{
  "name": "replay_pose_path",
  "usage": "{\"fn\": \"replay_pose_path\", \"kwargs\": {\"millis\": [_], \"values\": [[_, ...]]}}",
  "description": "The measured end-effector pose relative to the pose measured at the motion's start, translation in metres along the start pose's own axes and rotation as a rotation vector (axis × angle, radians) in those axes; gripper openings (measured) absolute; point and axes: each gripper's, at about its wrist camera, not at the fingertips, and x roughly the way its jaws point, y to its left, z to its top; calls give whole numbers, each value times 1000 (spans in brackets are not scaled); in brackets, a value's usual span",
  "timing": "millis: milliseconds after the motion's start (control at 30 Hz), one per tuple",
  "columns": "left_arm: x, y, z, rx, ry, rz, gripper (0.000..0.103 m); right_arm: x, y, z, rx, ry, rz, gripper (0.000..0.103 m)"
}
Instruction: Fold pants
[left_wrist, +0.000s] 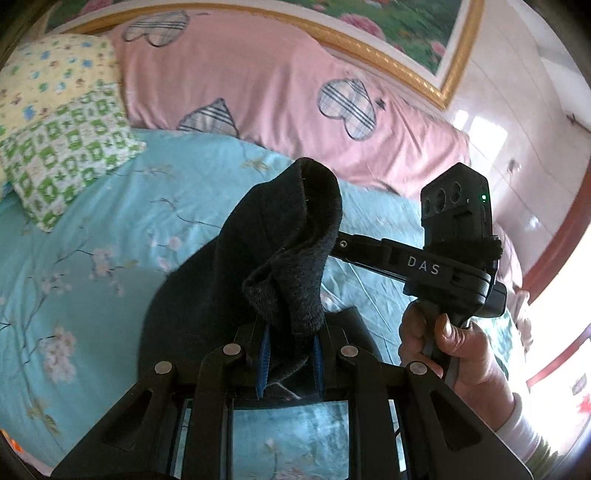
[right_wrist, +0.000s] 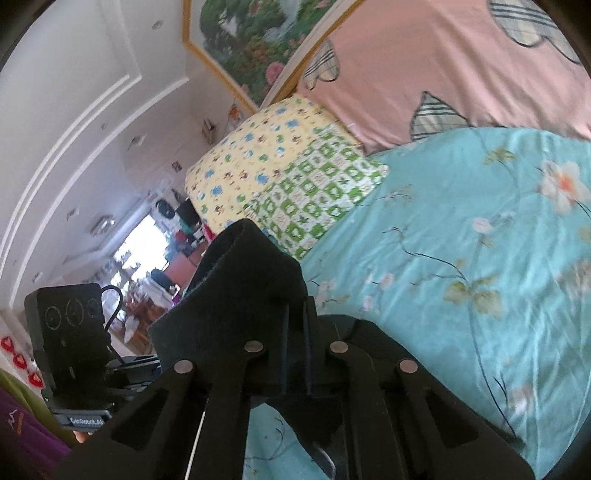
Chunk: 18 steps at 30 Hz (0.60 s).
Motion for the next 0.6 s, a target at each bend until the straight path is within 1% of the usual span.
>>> {"fn": "replay_pose_path", "kwargs": {"millis": [267, 600], "values": [[33, -31, -17, 60, 86, -32, 18, -32, -35, -27, 86, -44, -22, 7], [74, -50, -31, 101, 160, -46, 18, -53, -68, -52, 166, -66, -58, 6]]}}
